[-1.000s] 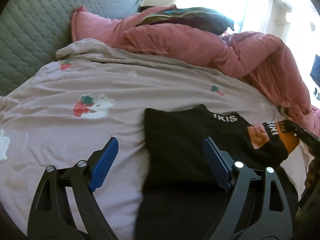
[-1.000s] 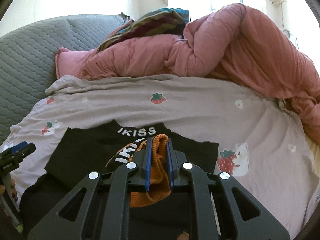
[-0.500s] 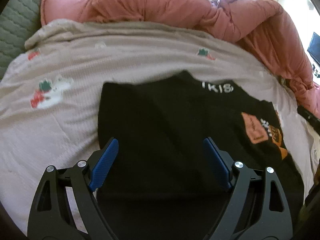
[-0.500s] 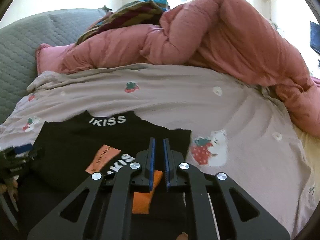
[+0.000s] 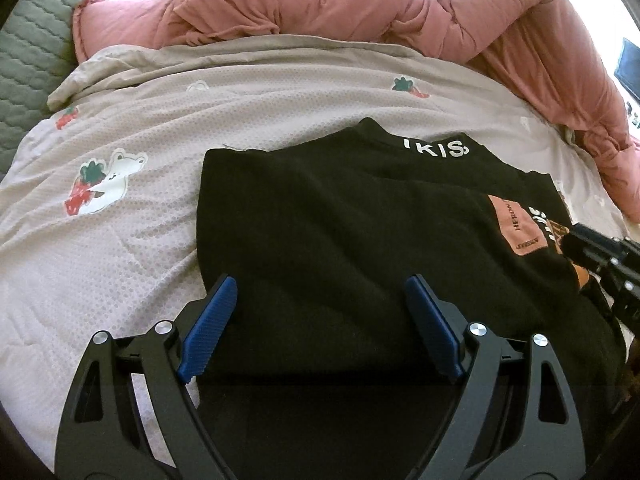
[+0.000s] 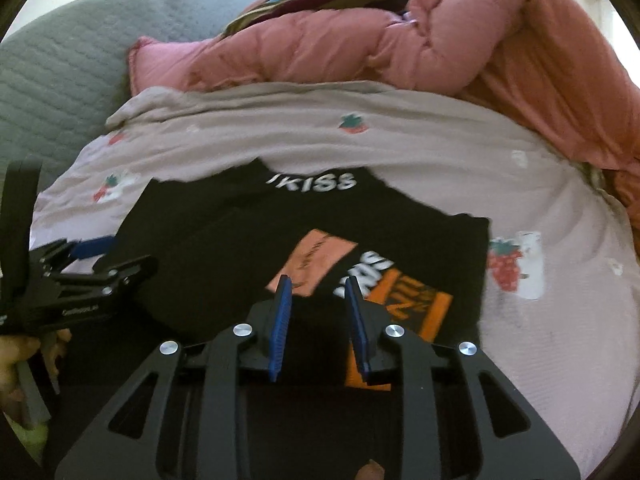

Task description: Fold small clothes

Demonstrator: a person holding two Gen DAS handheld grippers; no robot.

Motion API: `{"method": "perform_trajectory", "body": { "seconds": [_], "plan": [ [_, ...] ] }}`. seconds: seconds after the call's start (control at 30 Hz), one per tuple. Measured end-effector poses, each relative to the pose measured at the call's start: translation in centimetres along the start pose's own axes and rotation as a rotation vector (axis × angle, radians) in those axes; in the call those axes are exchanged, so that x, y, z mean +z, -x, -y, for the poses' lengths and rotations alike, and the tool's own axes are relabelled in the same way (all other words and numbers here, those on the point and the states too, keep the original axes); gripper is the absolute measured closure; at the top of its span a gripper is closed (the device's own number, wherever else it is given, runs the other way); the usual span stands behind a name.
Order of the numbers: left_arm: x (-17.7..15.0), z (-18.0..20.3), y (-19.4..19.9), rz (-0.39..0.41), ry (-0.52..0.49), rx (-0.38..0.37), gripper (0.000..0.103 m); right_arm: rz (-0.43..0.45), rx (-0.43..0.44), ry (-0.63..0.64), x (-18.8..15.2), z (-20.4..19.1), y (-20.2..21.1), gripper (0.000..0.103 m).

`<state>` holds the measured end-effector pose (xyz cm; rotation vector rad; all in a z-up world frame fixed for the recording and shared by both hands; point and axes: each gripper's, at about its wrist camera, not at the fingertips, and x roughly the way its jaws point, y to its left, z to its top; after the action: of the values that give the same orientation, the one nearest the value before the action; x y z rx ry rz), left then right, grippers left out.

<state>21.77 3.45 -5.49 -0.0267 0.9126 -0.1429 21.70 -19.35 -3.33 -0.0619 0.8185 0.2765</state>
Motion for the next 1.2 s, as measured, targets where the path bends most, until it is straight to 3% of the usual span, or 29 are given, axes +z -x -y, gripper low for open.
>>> {"method": "perform_trajectory", "body": {
  "seconds": [0.07,0.23,0.3,0.57,0.97,1.03,1.2],
  "plan": [
    [0.0,0.0,0.1,-0.003,-0.002,0.0,0.024,-0.017,0.017,-0.002,-0.1,0.0,-0.3,0.067],
    [-0.2,0.0,0.0,-0.007,-0.003,-0.001,0.024,-0.113,-0.028,-0.057,-0.8,1.6,-2.3,0.065],
    [-0.2,0.1,-0.1,-0.007,-0.003,-0.003,0.024,-0.143,-0.002,-0.124,-1.4,2.8,-3.1,0.058],
    [-0.5,-0.1,0.1,-0.002,0.004,-0.007,0.024,-0.139,-0.002,-0.127,-1.5,2.8,-3.1,0.057],
    [-0.8,-0.5,1.3,0.018,0.015,-0.002,0.024,-0.093,-0.017,-0.148,-1.1,3.5,-1.4,0.04],
    [-0.8,-0.6,1.5,0.021,0.018,-0.001,0.02,-0.088,-0.018,-0.147,-1.1,3.4,-1.3,0.03],
    [-0.8,-0.8,1.9,0.028,0.022,-0.001,0.019,-0.084,-0.02,-0.141,-1.1,3.2,-1.1,0.03]
  ]
}}
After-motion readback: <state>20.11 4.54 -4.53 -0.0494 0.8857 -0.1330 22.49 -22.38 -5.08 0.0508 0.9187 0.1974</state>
